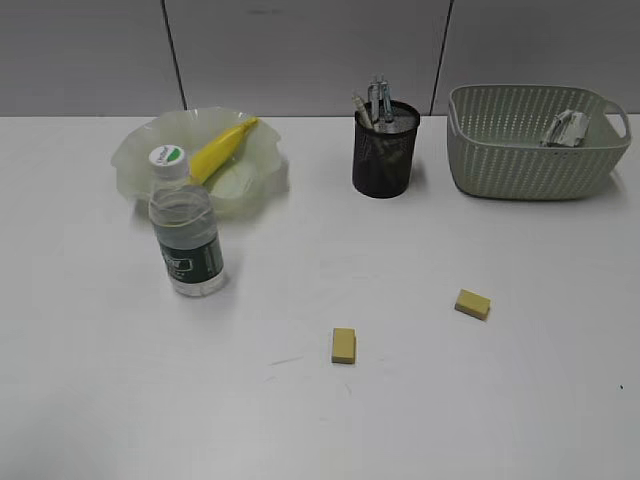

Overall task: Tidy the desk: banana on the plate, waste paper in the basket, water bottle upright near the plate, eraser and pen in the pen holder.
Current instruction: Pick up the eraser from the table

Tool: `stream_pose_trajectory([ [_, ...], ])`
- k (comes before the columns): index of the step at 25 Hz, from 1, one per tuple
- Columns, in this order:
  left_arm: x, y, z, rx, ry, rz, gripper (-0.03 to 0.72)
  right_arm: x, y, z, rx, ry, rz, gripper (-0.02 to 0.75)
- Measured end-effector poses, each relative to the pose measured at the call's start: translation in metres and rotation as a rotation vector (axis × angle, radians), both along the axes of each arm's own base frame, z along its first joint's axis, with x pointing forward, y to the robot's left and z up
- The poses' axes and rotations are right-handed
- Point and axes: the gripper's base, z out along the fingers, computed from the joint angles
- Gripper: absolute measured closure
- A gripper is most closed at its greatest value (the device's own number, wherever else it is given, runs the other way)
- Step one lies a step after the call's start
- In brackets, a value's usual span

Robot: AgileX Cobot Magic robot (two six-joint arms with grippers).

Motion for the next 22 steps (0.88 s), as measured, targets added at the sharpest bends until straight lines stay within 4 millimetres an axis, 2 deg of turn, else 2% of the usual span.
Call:
stream_pose_trajectory([
  [3,-0.026,0.025,-0.016,-0.037,-0.027,0.080,0.162,0.000,0.000,0.000,0.000,0.000,0.000,0.419],
  [6,-0.041,0.039,-0.027,-0.082,-0.092,0.105,0.183,0.000,0.000,0.000,0.001,0.000,0.001,0.419],
  [13,-0.047,0.044,-0.031,-0.131,-0.160,0.107,0.225,0.000,0.000,0.000,0.005,-0.001,0.003,0.419],
  [16,-0.047,0.044,-0.031,-0.132,-0.161,0.107,0.232,0.004,0.003,0.008,0.010,-0.020,0.027,0.419],
  [19,-0.047,0.044,-0.031,-0.132,-0.163,0.109,0.233,0.028,0.012,0.020,0.010,-0.015,0.070,0.419],
  [22,-0.047,0.044,-0.031,-0.130,-0.166,0.143,0.234,0.074,0.022,0.026,0.021,0.065,0.073,0.419],
])
